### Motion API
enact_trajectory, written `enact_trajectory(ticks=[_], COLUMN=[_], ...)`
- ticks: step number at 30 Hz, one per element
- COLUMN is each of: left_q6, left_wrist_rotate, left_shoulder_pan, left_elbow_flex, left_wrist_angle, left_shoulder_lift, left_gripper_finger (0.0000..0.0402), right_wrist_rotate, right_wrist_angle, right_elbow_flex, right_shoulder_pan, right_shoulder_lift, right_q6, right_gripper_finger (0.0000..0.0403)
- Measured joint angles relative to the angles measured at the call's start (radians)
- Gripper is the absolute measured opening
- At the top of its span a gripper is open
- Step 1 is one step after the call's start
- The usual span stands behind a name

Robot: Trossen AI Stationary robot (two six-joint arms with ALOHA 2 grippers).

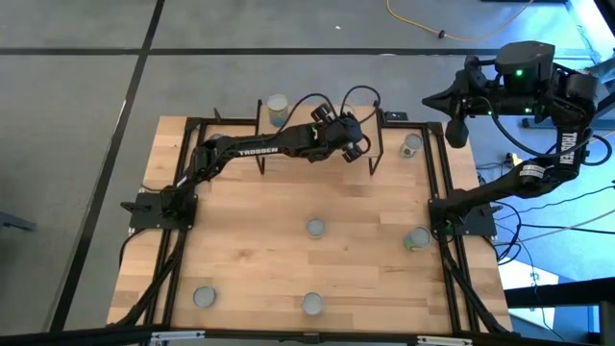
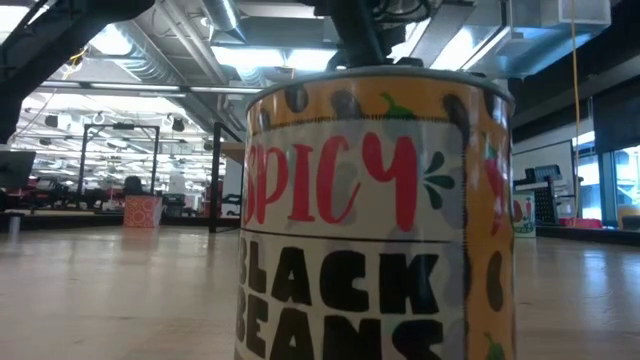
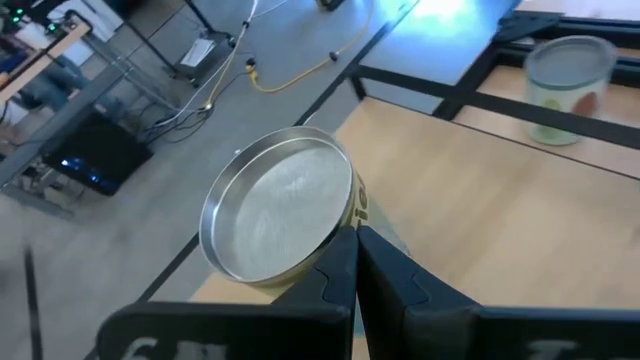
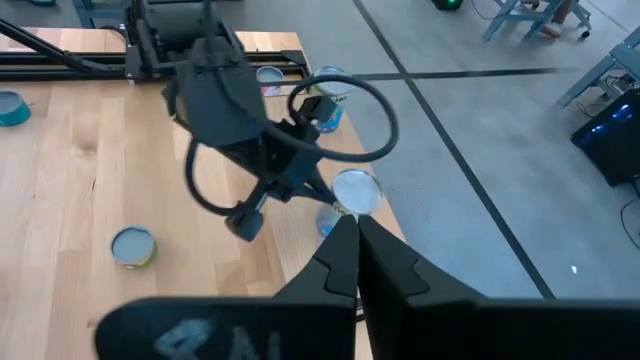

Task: Pick and place cans onto a shelf
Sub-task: Put the canned cherries on the shelf

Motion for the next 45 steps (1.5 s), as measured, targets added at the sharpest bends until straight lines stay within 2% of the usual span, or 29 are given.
enact_trajectory(ticks=[8,12,20,25,29,39,45], left_q6=[0.000,0.004,0.249,0.256,0.205,0.094,0.034], left_wrist_rotate=[0.005,0.046,0.122,0.210,0.279,0.293,0.281], left_shoulder_pan=[0.038,0.028,-0.008,0.016,0.036,0.019,0.010], left_elbow_flex=[0.000,0.000,0.002,0.000,0.000,0.002,0.002], left_wrist_angle=[0.000,-0.001,0.182,0.182,0.111,-0.067,-0.236], left_shoulder_lift=[0.000,-0.016,-0.112,-0.173,-0.223,-0.407,-0.473], left_gripper_finger=[0.0000,0.0000,0.0000,0.0000,0.0000,0.0000,0.0000], right_wrist_rotate=[0.000,0.000,0.000,0.002,0.002,0.037,0.037], right_wrist_angle=[-0.005,-0.013,-0.013,-0.014,-0.012,0.114,0.181], right_elbow_flex=[0.000,0.000,0.000,-0.026,-0.081,-0.305,-0.371], right_shoulder_pan=[0.000,0.000,0.000,-0.001,-0.001,-0.020,-0.081], right_shoulder_lift=[0.000,0.000,0.000,0.000,-0.001,0.069,0.158], right_q6=[0.000,0.000,0.009,0.052,0.085,0.109,0.054], right_gripper_finger=[0.0005,0.0005,0.0005,0.0005,0.0005,0.0005,0.0005])
